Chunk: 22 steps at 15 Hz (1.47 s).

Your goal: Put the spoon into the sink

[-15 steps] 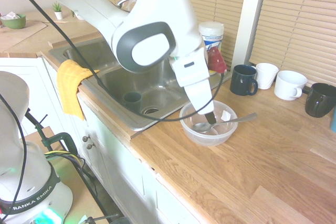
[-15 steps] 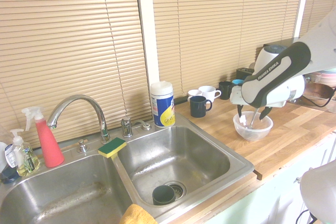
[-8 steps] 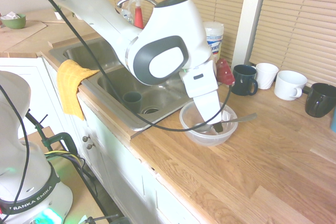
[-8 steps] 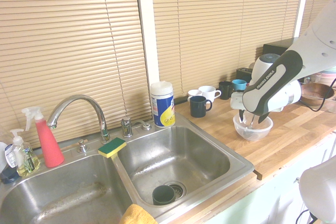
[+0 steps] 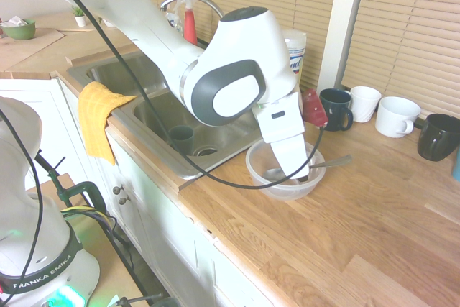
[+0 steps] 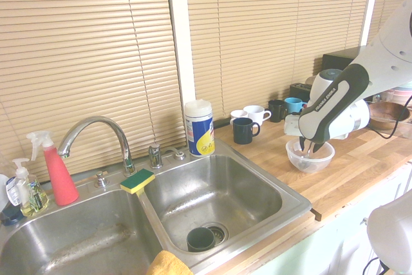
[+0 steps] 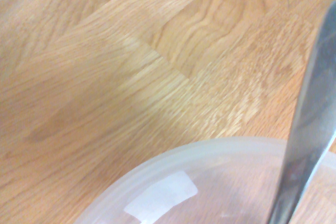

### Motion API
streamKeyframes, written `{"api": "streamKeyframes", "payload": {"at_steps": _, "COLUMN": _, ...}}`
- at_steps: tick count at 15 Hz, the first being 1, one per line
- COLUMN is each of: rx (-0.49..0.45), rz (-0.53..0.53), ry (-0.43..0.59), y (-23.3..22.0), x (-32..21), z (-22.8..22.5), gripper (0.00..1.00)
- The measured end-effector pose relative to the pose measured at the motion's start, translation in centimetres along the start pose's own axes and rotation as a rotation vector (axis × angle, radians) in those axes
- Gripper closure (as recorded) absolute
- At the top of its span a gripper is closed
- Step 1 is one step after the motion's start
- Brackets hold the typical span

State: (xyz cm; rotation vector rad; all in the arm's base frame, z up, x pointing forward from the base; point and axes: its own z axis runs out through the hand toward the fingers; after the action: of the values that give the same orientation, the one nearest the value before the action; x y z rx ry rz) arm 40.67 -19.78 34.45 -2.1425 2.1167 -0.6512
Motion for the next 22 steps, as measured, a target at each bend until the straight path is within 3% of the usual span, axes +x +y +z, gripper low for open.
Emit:
{"api": "streamKeyframes", "payload": {"at_steps": 15, "rx": 0.023, "rz": -0.016, "ry": 0.012, "y": -0.3, "x": 0.1, "z": -0.2, "gripper": 1.00}}
{"api": "streamKeyframes", "payload": {"at_steps": 19, "rx": 0.083, "rz": -0.006, "ry": 0.032, "y": -0.6, "x": 0.8, "z": -3.2, "gripper": 1.00}}
{"api": "streamKeyframes", "payload": {"at_steps": 22, "rx": 0.154, "rz": -0.043, "ry": 0.059, "y": -1.4, "x": -0.2, "z": -7.8, "gripper": 1.00}}
